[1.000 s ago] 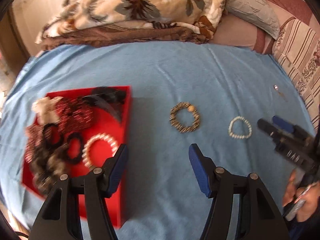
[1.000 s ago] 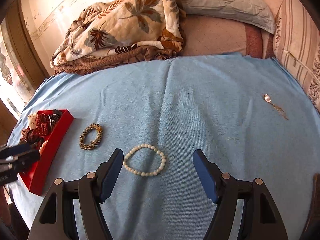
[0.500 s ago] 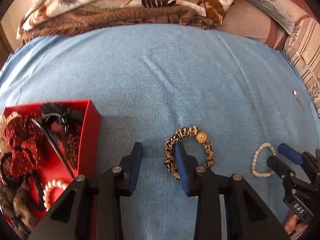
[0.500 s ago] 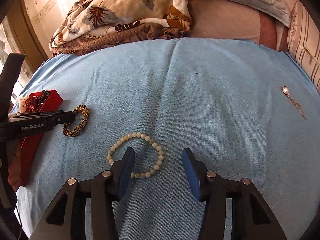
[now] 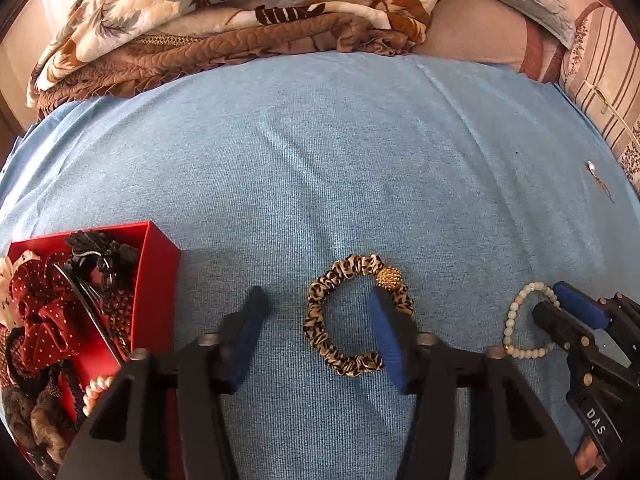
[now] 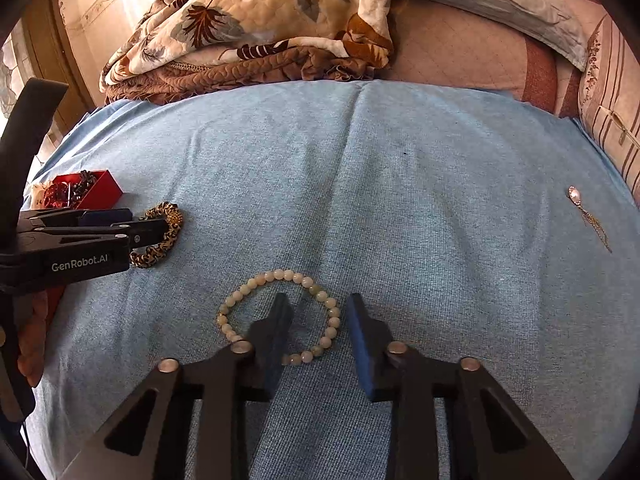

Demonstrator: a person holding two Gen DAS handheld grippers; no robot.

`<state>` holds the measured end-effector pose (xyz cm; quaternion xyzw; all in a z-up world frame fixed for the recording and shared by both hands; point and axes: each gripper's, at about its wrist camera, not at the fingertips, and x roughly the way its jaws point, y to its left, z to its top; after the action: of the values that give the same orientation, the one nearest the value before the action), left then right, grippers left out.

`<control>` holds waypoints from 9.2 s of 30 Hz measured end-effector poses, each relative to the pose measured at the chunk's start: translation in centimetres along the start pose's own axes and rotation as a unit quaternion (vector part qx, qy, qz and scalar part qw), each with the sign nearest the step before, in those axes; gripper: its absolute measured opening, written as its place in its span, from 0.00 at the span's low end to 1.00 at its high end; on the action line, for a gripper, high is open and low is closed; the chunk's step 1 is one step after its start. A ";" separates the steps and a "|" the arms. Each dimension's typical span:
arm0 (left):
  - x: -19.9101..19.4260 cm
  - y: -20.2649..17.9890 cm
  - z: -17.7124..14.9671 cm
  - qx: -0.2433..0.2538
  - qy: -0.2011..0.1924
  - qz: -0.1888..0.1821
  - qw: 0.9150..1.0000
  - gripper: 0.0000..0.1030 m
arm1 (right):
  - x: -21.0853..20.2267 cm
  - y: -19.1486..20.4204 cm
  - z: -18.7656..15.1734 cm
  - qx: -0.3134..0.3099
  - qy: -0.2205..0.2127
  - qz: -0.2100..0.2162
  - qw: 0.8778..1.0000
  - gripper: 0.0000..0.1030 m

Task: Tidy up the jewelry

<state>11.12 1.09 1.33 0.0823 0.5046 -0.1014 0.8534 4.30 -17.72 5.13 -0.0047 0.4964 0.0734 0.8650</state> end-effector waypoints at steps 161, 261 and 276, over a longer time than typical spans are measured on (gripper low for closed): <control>-12.9 17.9 -16.0 -0.175 -0.071 -0.111 0.976 0.05 | -5.2 27.5 3.2 -0.065 0.029 0.182 0.981 0.07; -21.4 19.7 -17.9 -0.182 -0.229 0.090 0.952 0.59 | -4.1 28.1 2.6 -0.064 0.036 0.085 0.994 0.39; -21.5 27.2 -19.7 -0.294 -0.206 0.167 0.918 0.59 | 0.4 39.7 1.3 -0.168 0.075 0.138 0.973 0.39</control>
<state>-8.69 34.05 11.82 -0.1122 0.3039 0.1805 0.9287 0.40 21.73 8.01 -0.0869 0.5360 0.2743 0.7936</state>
